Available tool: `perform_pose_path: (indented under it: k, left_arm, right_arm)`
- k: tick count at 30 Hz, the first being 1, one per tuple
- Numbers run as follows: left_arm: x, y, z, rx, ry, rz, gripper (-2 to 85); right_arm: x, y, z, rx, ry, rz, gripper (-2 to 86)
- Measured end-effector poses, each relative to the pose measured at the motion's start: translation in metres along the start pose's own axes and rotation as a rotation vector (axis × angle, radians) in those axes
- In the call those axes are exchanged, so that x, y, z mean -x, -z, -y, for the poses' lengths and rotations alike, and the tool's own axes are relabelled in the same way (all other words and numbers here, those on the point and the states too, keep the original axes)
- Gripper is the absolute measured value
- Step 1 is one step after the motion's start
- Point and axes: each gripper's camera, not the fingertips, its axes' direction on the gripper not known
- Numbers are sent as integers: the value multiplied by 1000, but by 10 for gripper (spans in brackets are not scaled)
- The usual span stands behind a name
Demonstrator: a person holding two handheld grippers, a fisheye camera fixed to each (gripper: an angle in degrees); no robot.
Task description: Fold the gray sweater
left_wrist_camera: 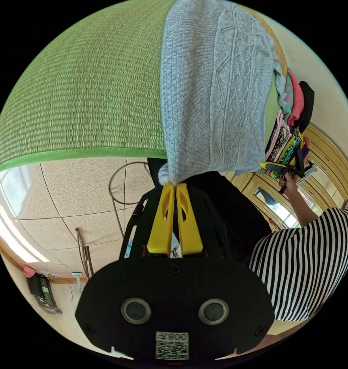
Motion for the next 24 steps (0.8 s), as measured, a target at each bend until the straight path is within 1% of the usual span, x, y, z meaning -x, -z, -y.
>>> perform_pose_path:
  k: [4, 8, 10, 12, 13, 15, 17, 18, 21, 24]
  left_arm:
    - [-11, 15, -29, -14, 29, 2, 5]
    - [-12, 16, -37, 21, 103, 22, 4]
    - [-18, 22, -46, 28, 123, 62, 3]
    - [-24, 31, -57, 27, 144, 96, 2]
    - [-28, 39, -64, 17, 160, 92, 2]
    - [-37, 55, -70, -50, 150, 71, 1]
    - [-57, 81, -68, -150, 74, 19, 2]
    - [-63, 87, -65, -171, 47, 13, 2]
    - [-97, 115, -45, -239, -96, 14, 3]
    - [-131, 138, -27, -291, -197, 72, 3]
  right_arm:
    - [-16, -2, -1, -30, -60, 30, 27]
    - [-37, -17, 16, 12, -108, 53, 31]
    - [-39, -13, 10, -4, -124, 73, 30]
    - [-39, -5, -2, -25, -139, 49, 21]
    - [-40, 0, -9, -36, -169, -3, 15]
    - [-41, 13, -17, -62, -192, 3, 8]
    - [-29, 38, -16, -156, -151, 16, 5]
    - [-14, 55, -8, -212, -101, 2, 3]
    - [43, 96, 35, -343, 113, -51, 2]
    - [102, 121, 80, -428, 307, -146, 1]
